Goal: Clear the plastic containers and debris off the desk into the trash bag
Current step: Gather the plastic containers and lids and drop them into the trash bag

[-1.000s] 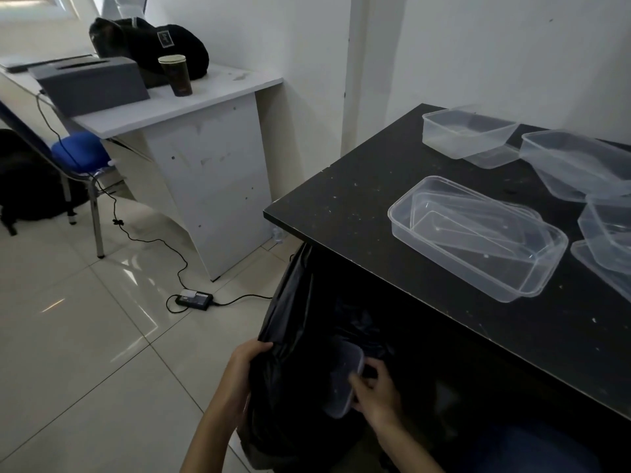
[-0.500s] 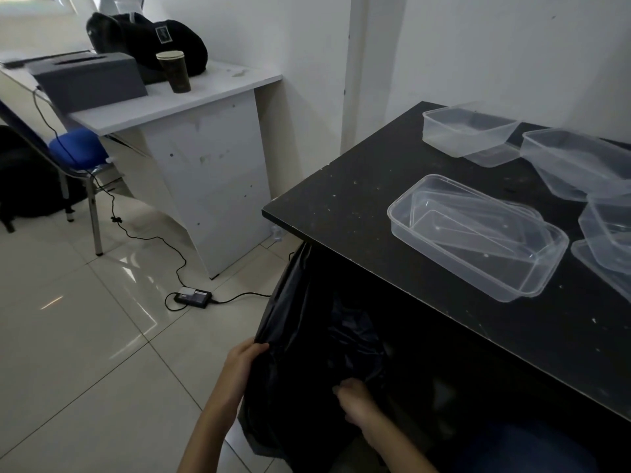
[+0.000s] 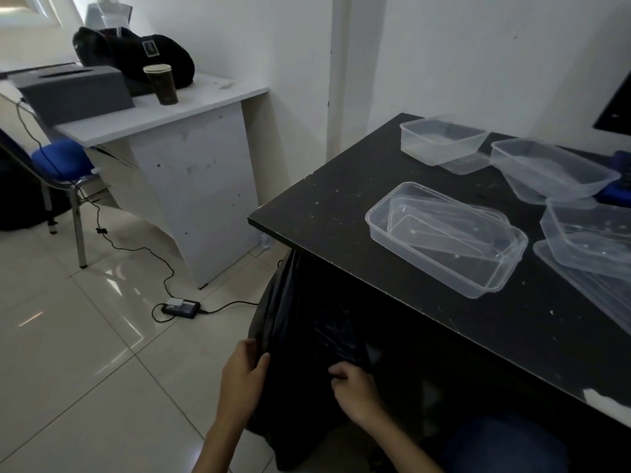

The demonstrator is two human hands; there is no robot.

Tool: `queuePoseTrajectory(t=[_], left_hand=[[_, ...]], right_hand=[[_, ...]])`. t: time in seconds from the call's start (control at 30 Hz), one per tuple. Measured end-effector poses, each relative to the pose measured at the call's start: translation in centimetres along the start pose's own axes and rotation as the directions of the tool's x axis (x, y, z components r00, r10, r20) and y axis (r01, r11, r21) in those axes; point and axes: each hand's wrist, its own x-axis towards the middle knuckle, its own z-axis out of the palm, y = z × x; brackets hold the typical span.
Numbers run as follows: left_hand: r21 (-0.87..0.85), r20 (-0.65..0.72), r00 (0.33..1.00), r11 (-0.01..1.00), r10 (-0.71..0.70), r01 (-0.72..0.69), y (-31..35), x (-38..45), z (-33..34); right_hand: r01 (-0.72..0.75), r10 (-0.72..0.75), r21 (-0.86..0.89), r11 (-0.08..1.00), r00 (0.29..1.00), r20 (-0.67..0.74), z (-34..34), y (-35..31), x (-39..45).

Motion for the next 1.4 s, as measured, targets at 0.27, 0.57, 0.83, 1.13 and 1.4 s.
queuePoseTrajectory(t=[0.27,0.57,0.83,1.13,1.4], left_hand=[[-0.018,-0.165,0.936,0.948,0.31,-0.318,6.6,-1.2,-0.3],[-0.103,-0.287,0.78,0.791,0.557,-0.603,17.7,-2.6,-1.6],[-0.168,-0.163,0.84,0.825,0.517,-0.54,24.1,-0.2,1.2],[-0.269,0.036,0.912,0.883,0.409,-0.386,24.4,1.4,3.2],[-0.34,0.046,0.891,0.846,0.452,-0.411,25.3,0.1,3.7]], right_hand=[[0.227,-0.231,-0.057,0.972,0.969,-0.082,-3.6,-4.9,-6.5],[0.453,-0.482,-0.166,0.876,0.814,-0.325,-7.5,-9.9,-15.7],[0.543,-0.543,-0.266,0.797,0.45,-0.709,-13.3,-12.0,-19.1],[0.397,-0.273,-0.006,0.918,0.622,-0.734,-16.5,-10.7,-17.4],[0.451,-0.266,0.053,0.891,0.611,-0.746,-17.1,-10.3,-18.2]])
